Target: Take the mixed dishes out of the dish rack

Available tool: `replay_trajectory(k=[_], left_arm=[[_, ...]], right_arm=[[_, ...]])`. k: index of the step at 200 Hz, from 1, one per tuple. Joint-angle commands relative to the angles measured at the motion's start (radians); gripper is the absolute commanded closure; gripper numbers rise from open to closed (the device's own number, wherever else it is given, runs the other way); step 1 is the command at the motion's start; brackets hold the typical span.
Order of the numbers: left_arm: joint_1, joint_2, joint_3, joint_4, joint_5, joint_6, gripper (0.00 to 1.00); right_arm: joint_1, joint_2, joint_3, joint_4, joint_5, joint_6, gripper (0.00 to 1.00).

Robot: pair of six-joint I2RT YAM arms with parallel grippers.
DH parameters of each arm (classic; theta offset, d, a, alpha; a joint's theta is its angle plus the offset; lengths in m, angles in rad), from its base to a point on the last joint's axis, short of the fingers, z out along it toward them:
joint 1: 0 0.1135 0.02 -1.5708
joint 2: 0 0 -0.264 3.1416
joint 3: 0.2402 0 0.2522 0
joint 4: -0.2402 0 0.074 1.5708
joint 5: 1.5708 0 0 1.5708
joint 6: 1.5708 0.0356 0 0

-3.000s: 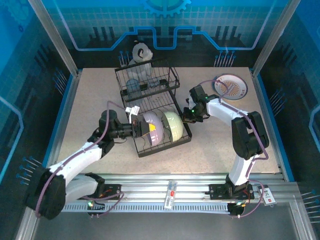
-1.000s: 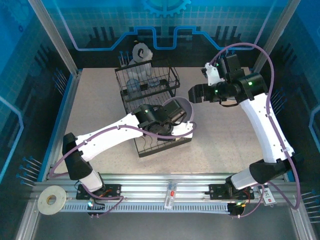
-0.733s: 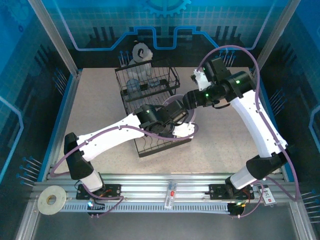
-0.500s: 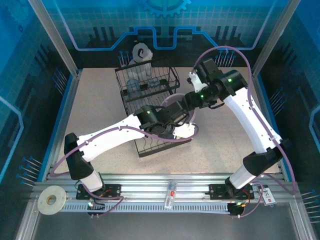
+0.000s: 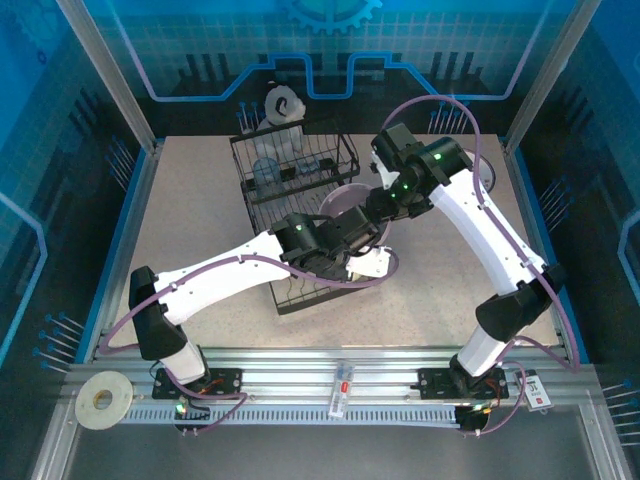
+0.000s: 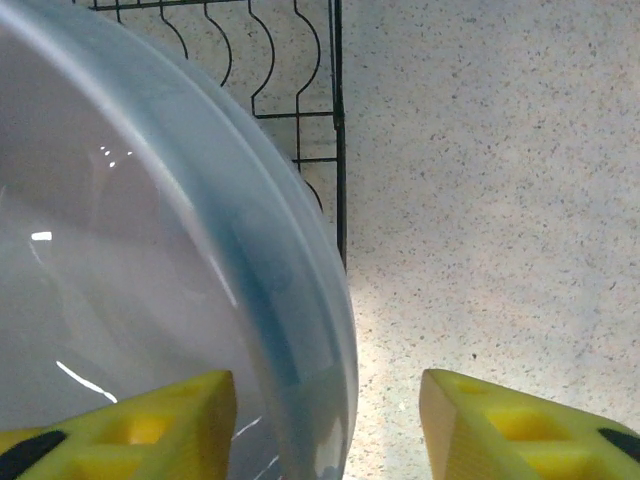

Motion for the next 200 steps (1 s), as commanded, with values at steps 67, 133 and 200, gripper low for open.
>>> replay_trajectory(k=[67, 133, 200], left_arm=[[-0.011, -0.016, 0.052, 0.107, -0.095, -0.008, 1.0], [-0.011, -0.027, 0.043, 0.143, -0.093, -0.011, 0.97], [-0.013, -0.078, -0.032, 0.291, -0.104, 0.028, 0.01]], right_arm=[[0.015, 0.02, 0.029, -0.017, 0.012, 0.081, 0.85], [0.006, 0.018, 0.024, 0.011, -0.016, 0.09, 1.0], [-0.028, 0.011, 0.03, 0.041, -0.065, 0.092, 1.0]])
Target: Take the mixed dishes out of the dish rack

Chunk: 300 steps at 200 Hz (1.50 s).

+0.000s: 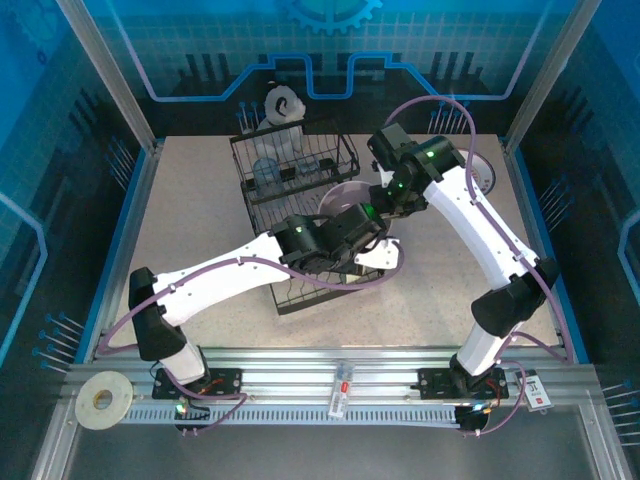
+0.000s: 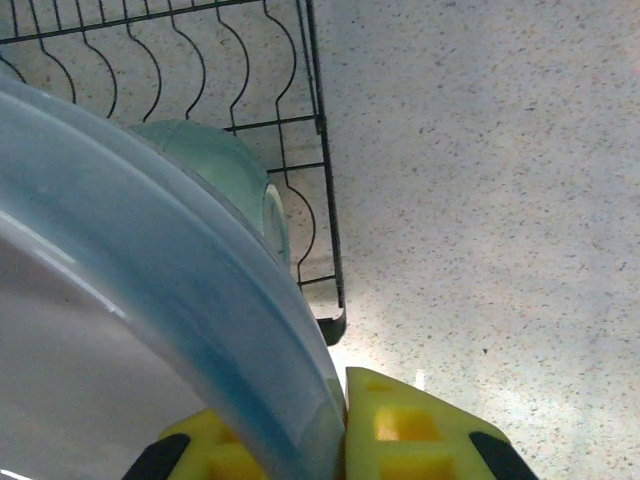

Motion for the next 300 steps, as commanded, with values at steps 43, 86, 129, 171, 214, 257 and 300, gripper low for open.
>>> replay_trajectory(k=[43, 86, 129, 171, 214, 257, 300], left_arm=[[0.007, -0.156, -0.061, 0.257, 0.037, -0.053, 0.01], [0.083, -0.268, -0.057, 0.327, 0.21, -0.298, 0.01], [0.195, -0.369, -0.111, 0.364, 0.337, -0.545, 0.01], [0.306, -0.454, -0.21, 0.411, 0.483, -0.77, 0.01], [0.364, -0.481, -0.27, 0.426, 0.581, -0.934, 0.01], [0.392, -0.48, -0.298, 0.443, 0.672, -1.055, 0.01], [0.405, -0.473, -0.315, 0.407, 0.725, -1.106, 0.01]], right_arm=[[-0.063, -0.046, 0.032, 0.05, -0.072, 0.023, 1.0], [-0.161, -0.133, -0.032, 0.126, -0.074, 0.056, 1.0], [-0.318, -0.237, -0.159, 0.217, -0.117, 0.099, 1.0], [-0.443, -0.291, -0.297, 0.301, -0.168, 0.129, 1.0], [-0.519, -0.271, -0.394, 0.408, -0.229, 0.161, 1.0], [-0.533, -0.169, -0.423, 0.524, -0.233, 0.18, 1.0], [-0.539, -0.009, -0.383, 0.624, -0.257, 0.202, 1.0]])
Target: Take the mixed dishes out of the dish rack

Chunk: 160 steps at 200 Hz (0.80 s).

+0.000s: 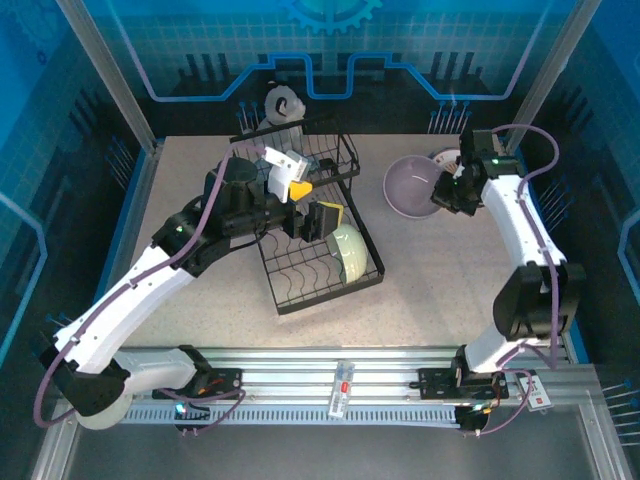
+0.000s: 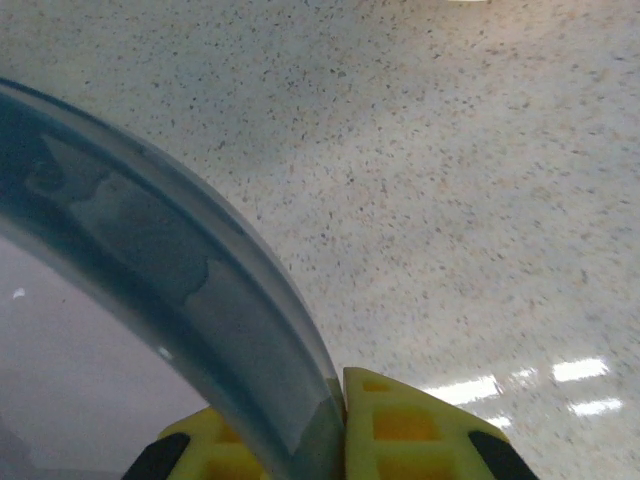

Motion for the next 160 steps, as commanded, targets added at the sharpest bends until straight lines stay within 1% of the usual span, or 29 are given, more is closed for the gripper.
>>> replay_trajectory(k=[1, 26, 50, 85, 111, 136, 160], left_arm=[[0.009, -0.015, -0.014, -0.006, 0.063, -0.062, 0.01], [0.015, -0.017, -0.043, -0.021, 0.065, -0.077, 0.01], [0.019, -0.015, -0.077, -0.017, 0.091, -0.102, 0.01], [0.023, -0.011, -0.107, -0.013, 0.075, -0.115, 0.01], [0.024, 0.006, -0.108, -0.028, 0.064, -0.113, 0.01], [0.026, 0.019, -0.108, -0.035, 0.046, -0.111, 0.01], [0.027, 0.034, -0.107, -0.03, 0.032, -0.11, 0.01]], right_arm=[[-0.014, 0.065, 0.049, 0.152, -0.062, 0.037, 1.0], [-0.013, 0.16, 0.092, 0.201, -0.071, 0.046, 1.0], [-0.015, 0.261, 0.153, 0.219, -0.082, 0.056, 1.0], [-0.016, 0.404, 0.269, 0.217, -0.096, 0.068, 1.0], [-0.015, 0.504, 0.387, 0.179, -0.105, 0.071, 1.0], [-0.014, 0.589, 0.483, 0.119, -0.058, 0.081, 1.0], [-0.013, 0.676, 0.606, 0.02, -0.023, 0.089, 1.0]])
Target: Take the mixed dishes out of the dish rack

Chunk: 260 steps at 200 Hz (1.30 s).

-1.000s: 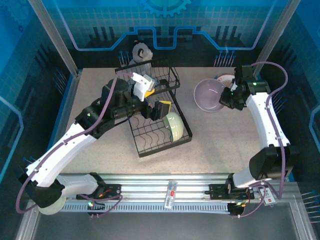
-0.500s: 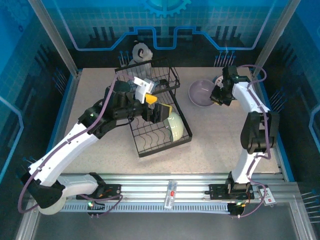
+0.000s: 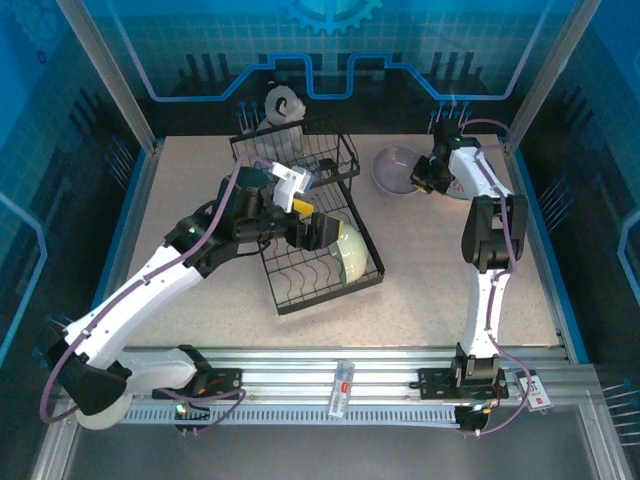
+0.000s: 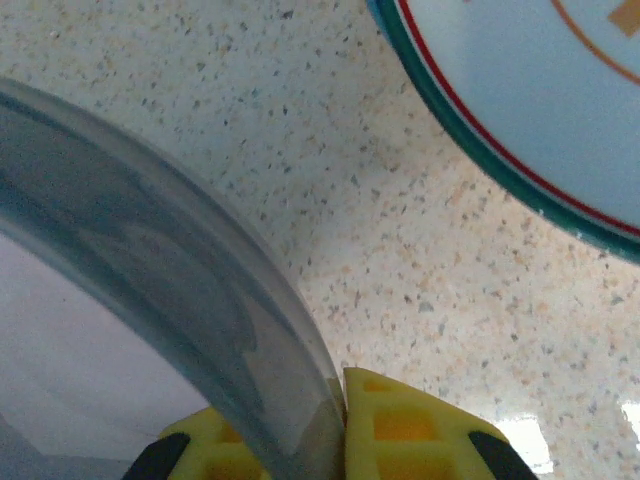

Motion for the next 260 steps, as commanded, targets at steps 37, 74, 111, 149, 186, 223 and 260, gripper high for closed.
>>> replay_trajectory(k=[37, 74, 111, 149, 186, 223, 260], left_arm=[[0.017, 0.062, 0.017, -0.015, -0.017, -0.006, 0.01], [0.023, 0.107, 0.04, -0.009, 0.005, 0.002, 0.01], [0.028, 0.141, 0.054, -0.008, 0.027, 0.016, 0.01], [0.031, 0.153, 0.047, 0.004, 0.037, 0.009, 0.01], [0.033, 0.149, 0.028, 0.021, 0.042, -0.007, 0.01], [0.034, 0.128, -0.001, 0.05, 0.063, -0.018, 0.01], [0.035, 0.116, -0.018, 0.054, 0.081, -0.024, 0.01]], right_arm=[[-0.008, 0.135, 0.26, -0.156, 0.041, 0.052, 1.0], [-0.005, 0.209, 0.381, -0.252, 0.065, 0.079, 1.0], [-0.003, 0.222, 0.408, -0.283, 0.088, 0.098, 1.0], [-0.004, 0.23, 0.438, -0.305, 0.089, 0.093, 0.92], [-0.007, 0.223, 0.438, -0.296, 0.062, 0.092, 0.8], [-0.009, 0.208, 0.437, -0.285, 0.035, 0.081, 0.65], [-0.012, 0.167, 0.395, -0.271, 0.016, 0.072, 0.58]])
